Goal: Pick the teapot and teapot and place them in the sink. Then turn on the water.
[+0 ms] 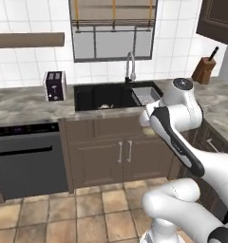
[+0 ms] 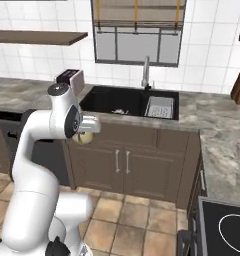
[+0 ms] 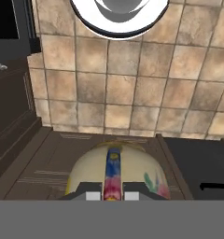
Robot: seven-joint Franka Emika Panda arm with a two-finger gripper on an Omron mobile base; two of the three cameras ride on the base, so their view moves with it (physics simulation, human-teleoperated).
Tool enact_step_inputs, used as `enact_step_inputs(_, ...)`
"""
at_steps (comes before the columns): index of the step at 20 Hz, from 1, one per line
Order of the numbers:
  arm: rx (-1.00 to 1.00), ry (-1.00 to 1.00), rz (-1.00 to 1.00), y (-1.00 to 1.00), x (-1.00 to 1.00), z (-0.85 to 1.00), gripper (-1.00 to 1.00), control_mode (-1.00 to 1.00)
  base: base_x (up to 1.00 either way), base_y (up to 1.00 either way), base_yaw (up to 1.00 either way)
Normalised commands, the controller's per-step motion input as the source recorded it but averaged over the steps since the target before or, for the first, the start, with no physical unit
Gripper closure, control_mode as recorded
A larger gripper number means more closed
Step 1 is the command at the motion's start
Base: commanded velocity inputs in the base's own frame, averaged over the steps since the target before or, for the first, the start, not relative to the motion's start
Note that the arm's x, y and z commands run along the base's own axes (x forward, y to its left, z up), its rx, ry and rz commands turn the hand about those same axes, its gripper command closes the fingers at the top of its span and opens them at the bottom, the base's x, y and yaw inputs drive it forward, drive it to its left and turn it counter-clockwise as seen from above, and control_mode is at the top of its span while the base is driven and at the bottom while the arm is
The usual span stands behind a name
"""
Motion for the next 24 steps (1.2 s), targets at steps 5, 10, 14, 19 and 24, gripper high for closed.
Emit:
enact_step_inputs(5,0.0,0.0,0.0,0.0,0.0,0.0,1.0,1.0,0.74,-0.22,0.0)
enact_step_inputs(10,0.0,0.0,0.0,0.0,0.0,0.0,1.0,1.0,0.49,-0.42,0.0)
enact_step_inputs(14,0.0,0.0,0.0,0.0,0.0,0.0,1.0,1.0,0.4,-0.35,0.0)
enact_step_inputs(19,0.0,0.0,0.0,0.0,0.0,0.0,1.0,1.0,0.3,-0.24,-0.04)
enact_step_inputs(24,0.0,0.0,0.0,0.0,0.0,0.0,1.0,1.0,0.47,-0.01,-0.07)
